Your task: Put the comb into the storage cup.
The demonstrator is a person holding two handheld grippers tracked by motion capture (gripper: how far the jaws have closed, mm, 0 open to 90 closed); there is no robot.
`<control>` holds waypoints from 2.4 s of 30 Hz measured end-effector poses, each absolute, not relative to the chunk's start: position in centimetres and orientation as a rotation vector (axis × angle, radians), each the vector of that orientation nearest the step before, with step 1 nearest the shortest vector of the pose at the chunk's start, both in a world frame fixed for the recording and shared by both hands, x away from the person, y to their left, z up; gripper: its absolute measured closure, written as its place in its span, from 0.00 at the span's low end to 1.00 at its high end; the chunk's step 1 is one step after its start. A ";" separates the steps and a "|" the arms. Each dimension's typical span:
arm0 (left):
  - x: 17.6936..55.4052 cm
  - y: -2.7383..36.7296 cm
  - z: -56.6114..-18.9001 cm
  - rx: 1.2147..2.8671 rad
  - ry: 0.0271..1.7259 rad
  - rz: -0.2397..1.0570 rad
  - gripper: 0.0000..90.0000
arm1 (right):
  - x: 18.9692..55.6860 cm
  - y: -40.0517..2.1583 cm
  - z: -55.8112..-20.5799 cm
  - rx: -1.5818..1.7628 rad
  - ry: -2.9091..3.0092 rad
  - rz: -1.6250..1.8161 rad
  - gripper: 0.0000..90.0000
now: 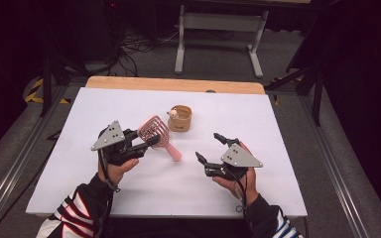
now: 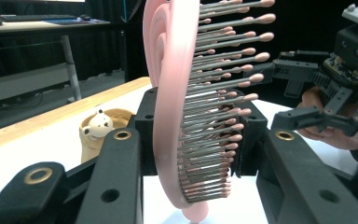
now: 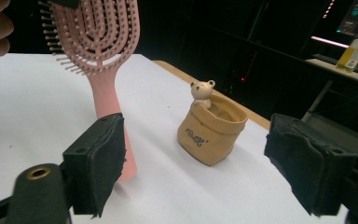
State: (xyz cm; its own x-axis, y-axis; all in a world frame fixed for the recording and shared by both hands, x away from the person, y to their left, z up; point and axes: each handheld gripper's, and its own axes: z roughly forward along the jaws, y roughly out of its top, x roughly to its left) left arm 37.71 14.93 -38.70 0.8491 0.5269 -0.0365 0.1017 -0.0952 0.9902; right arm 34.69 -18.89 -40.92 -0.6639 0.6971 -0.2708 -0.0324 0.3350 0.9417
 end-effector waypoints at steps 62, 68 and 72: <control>40.0 16.7 -31.2 1.515 0.488 0.517 0.71 | 33.2 -23.8 -44.6 0.682 1.961 1.236 0.07; 40.6 16.0 -30.1 1.514 0.473 0.523 0.71 | 33.2 -23.7 -44.6 0.677 1.964 1.234 0.07; 41.0 15.6 -29.7 1.512 0.466 0.524 0.71 | 33.2 -23.7 -44.6 0.677 1.965 1.235 0.07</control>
